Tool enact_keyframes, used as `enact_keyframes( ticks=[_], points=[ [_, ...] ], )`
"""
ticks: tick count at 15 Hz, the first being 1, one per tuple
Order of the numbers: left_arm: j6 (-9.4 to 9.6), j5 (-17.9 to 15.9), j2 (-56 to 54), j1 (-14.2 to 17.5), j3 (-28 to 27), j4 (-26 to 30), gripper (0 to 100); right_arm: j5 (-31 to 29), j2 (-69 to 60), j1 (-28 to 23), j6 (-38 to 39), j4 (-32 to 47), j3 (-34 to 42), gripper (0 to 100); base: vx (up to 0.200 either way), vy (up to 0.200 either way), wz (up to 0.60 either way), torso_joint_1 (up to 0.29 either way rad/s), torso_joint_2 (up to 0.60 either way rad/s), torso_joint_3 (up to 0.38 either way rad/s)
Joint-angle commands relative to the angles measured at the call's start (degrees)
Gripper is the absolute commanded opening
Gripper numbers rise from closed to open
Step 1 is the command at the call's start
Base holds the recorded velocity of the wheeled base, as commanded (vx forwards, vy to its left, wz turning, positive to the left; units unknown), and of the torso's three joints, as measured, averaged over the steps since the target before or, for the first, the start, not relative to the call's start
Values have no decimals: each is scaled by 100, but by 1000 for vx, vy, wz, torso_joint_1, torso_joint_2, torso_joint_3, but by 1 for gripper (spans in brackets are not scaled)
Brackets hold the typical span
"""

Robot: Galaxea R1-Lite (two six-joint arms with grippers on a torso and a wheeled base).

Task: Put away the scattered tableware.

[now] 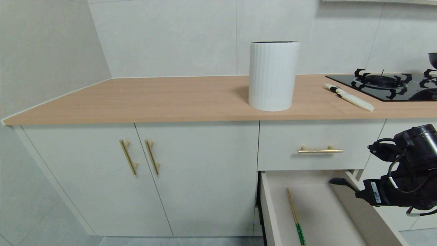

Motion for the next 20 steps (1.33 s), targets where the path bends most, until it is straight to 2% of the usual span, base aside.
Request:
enact_keyframes(
  ticks=[1, 5, 11, 13, 17, 20],
  points=[
    [0, 0, 2, 2, 0, 2, 100, 2, 22, 2, -3, -8, 15, 0, 0, 0, 0, -119, 456, 325],
    [0, 0, 2, 2, 0, 2, 100, 2, 66, 2, -91, -8, 68, 0, 0, 0, 0, -68, 318, 242],
    [0, 0, 2, 2, 0, 2, 100, -7, 488, 2, -267, -25, 77, 0, 0, 0, 0, -8, 21, 16],
    [0, 0, 2, 2, 0, 2, 100, -103, 1007, 2, -258, -544, 200, 0, 0, 0, 0, 0, 0, 0],
    [0, 0, 2, 2, 0, 2, 100, -226, 2606, 2, -21, -2073, 349, 0, 0, 0, 0, 0, 0, 0],
    [0, 0, 2, 2, 0, 2, 100, -771, 3845, 11, 102, -3304, 428, 0, 0, 0, 0, 0, 0, 0]
  ],
)
